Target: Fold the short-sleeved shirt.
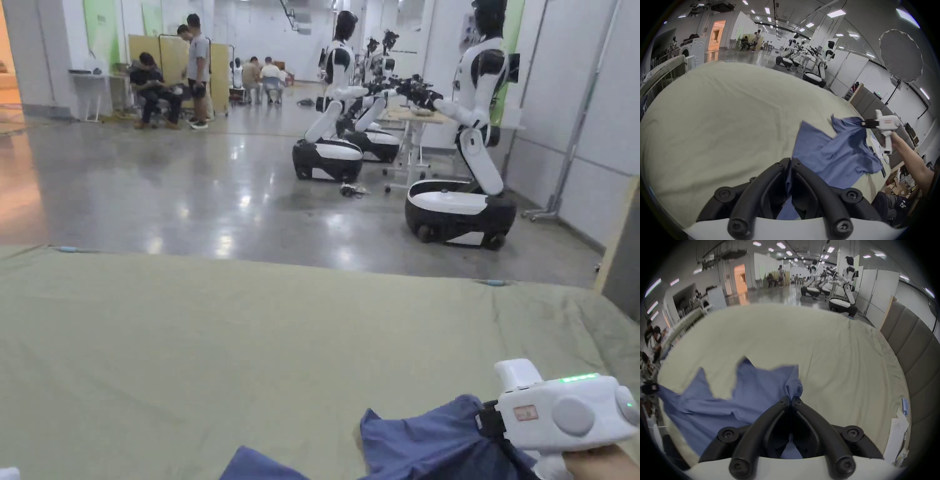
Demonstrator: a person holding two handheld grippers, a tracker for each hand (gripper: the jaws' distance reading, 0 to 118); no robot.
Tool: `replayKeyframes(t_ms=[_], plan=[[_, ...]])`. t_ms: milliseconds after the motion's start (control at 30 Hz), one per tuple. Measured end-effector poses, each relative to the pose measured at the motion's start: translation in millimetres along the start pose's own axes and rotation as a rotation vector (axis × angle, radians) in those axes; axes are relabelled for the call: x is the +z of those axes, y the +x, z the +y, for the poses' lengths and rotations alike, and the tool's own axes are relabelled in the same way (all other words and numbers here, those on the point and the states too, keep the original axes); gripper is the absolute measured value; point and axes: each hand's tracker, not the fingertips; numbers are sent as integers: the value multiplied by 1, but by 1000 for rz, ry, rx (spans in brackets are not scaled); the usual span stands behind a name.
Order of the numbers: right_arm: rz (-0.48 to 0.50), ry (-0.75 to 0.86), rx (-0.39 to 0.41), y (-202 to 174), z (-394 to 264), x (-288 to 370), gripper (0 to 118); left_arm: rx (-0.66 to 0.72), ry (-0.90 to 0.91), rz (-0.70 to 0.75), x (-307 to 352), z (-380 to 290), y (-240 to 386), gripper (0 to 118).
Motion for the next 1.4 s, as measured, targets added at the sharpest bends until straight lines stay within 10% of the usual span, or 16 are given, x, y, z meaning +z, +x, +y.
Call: replayKeyframes(t_ms=[300, 600, 967, 1400], plan=[[-125, 335, 49, 3, 89, 188, 1, -137, 198, 69, 23, 139, 61, 4], [-289, 656, -78, 14, 185, 304, 1, -250, 449, 211, 69, 300, 128, 4], [-284, 787, -83, 31, 261, 298, 1, -301, 595, 326, 62, 397, 172, 4], [-284, 591, -103, 52, 210, 177, 1, -285, 531, 321, -49, 307, 127, 4]])
